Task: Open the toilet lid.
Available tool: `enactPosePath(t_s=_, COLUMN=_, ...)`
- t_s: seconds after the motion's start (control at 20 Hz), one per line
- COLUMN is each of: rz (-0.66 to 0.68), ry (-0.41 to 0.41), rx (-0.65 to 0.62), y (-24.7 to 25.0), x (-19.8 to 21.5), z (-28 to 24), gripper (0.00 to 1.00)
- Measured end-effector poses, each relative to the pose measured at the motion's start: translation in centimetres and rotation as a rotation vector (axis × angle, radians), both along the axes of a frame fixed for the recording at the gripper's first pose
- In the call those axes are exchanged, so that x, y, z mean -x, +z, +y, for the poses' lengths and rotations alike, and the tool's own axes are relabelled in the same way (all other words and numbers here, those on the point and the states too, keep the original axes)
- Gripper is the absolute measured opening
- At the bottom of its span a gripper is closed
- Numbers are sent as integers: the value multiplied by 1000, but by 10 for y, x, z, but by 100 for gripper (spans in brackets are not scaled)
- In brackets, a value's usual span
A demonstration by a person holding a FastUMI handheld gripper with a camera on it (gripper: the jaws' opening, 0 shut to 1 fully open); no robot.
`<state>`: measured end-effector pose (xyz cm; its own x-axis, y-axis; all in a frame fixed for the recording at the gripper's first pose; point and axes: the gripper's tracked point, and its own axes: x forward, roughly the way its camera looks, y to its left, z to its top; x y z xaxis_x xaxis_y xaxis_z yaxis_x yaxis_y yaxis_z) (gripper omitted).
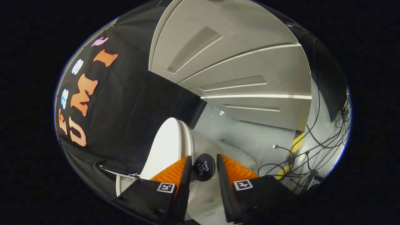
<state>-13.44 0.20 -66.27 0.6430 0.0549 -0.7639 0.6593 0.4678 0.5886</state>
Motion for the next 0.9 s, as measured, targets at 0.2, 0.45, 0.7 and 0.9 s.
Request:
enactPosePath(t_s=0.2, rz=-1, ry=-8, rx=-7, y=-2, x=-5, z=-4, gripper=42)
enactPosePath(t_s=0.45, rz=-17, ry=-34, rx=-57, y=11, x=-1, z=-2, gripper=22)
enactPosePath(t_s=0.7, rz=-24, ry=-35, rx=-40, y=22, x=-3, z=-1, gripper=8)
enactPosePath(t_s=0.9, rz=-67, ry=-38, rx=22, y=37, x=-16, z=-4, gripper=8)
